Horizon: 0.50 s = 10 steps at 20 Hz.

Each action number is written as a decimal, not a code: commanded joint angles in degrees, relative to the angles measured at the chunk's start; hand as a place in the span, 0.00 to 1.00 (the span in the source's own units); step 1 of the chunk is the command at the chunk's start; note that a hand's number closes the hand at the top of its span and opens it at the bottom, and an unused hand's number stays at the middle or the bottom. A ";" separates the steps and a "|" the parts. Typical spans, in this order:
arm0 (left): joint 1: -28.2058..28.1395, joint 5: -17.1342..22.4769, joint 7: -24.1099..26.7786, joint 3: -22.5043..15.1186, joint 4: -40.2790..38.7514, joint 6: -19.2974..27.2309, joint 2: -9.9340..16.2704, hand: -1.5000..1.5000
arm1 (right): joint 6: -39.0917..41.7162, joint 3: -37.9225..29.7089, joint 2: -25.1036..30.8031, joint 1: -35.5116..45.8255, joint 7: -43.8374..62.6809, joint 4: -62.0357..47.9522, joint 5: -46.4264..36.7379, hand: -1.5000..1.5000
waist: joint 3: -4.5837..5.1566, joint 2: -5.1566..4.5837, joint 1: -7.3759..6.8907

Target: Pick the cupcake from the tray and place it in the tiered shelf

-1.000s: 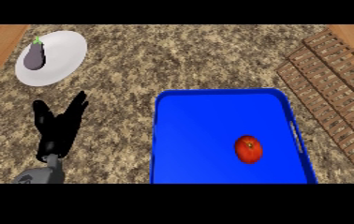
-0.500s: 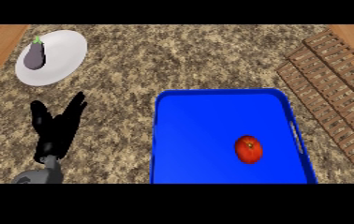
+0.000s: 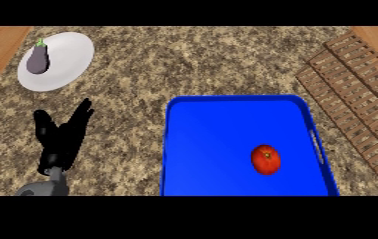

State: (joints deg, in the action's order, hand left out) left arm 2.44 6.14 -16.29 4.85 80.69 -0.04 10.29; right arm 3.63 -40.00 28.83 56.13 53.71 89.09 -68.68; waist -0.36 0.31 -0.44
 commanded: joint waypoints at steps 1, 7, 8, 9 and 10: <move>-1.08 0.55 0.47 0.34 -3.31 -1.16 -0.21 0.50 | -6.70 -3.12 -0.52 0.08 -0.44 3.31 3.91 0.00 | 0.35 -0.31 0.45; 2.93 1.14 -0.22 1.79 -5.85 -2.30 1.29 0.50 | -7.42 -2.68 4.44 1.63 4.86 7.46 0.35 0.00 | 0.41 -0.27 0.96; 2.34 -0.24 -0.69 0.90 -5.00 0.99 -1.12 0.50 | -10.00 -2.84 5.59 0.27 3.29 5.88 -1.44 0.00 | 0.39 -0.36 0.75; 0.60 0.38 2.64 1.23 -6.21 -1.58 -0.28 0.50 | -8.03 -1.95 7.61 1.78 6.02 6.68 -4.53 0.00 | 0.46 -0.33 0.76; -2.51 -0.31 -3.29 -0.74 2.39 0.77 -1.15 0.50 | -9.03 -2.88 6.02 -2.48 5.73 8.95 -5.39 0.00 | 0.34 -0.08 0.26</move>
State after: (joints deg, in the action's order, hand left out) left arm 2.91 6.29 -16.41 5.49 80.16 -0.53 10.45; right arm -3.38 -42.54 33.44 56.88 56.40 95.01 -70.25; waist -0.29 0.41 -0.09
